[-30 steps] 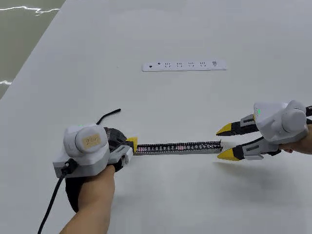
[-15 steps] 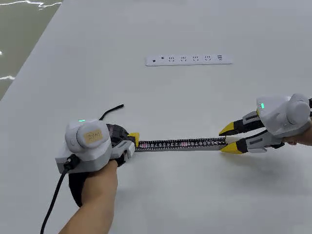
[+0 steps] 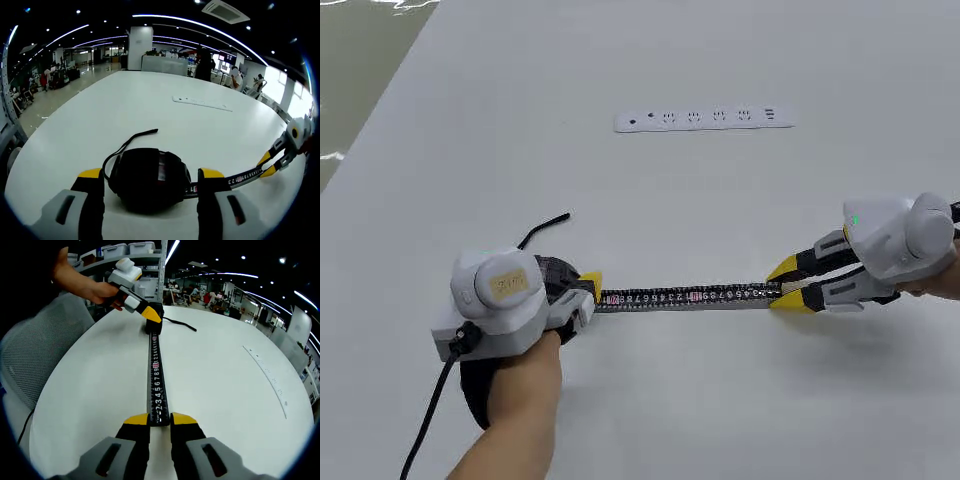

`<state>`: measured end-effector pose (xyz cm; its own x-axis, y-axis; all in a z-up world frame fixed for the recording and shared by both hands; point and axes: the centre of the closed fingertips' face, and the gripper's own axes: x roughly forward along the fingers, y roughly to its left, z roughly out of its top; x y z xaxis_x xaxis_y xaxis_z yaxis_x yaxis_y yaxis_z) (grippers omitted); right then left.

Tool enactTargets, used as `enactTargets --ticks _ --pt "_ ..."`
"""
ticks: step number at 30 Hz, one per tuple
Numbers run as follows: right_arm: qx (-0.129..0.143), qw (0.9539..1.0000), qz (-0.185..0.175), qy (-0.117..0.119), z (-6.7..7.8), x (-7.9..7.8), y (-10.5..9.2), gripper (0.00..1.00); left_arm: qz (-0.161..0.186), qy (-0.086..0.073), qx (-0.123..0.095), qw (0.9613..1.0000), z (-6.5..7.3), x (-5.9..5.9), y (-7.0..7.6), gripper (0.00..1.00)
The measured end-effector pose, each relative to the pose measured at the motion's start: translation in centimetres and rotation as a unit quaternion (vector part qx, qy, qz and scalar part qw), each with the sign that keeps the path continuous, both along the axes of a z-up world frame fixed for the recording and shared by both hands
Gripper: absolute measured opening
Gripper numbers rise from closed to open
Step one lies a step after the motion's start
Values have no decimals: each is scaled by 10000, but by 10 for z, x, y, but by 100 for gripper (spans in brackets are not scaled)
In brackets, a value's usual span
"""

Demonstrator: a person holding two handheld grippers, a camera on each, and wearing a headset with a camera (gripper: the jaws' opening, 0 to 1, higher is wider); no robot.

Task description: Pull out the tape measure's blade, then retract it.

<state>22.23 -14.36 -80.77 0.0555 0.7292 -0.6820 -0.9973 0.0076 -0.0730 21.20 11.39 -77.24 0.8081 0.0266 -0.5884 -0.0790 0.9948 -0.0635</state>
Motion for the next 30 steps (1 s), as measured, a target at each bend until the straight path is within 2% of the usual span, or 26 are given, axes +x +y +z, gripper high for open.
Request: enactTargets --ticks 3,5,7,9,11,19,24,30 --pt "-5 10000 -18 7 0 0 0 15 64 -31 -59 10000 -1 -1 5 71" --pt "-17 10000 -18 11 0 0 0 15 94 3 -79 9999 1 -5 3 71" --pt "-32 10000 -13 -9 0 0 0 15 98 21 -99 9999 -2 -1 2 70" --pt "-36 10000 -19 -7 -1 1 0 15 165 41 -190 9997 -3 -4 4 68" --pt "-31 10000 -31 -6 -2 2 -1 15 193 53 -189 9996 -1 -6 2 67" --pt "-23 10000 -55 -16 1 0 0 15 322 120 -272 9990 -7 -4 5 65" --pt "-53 10000 -40 -14 -1 2 -1 15 282 235 -171 9992 -7 -5 5 64" --pt "-88 9999 -23 -48 1 1 -1 15 372 198 -88 9991 -5 -7 4 63"
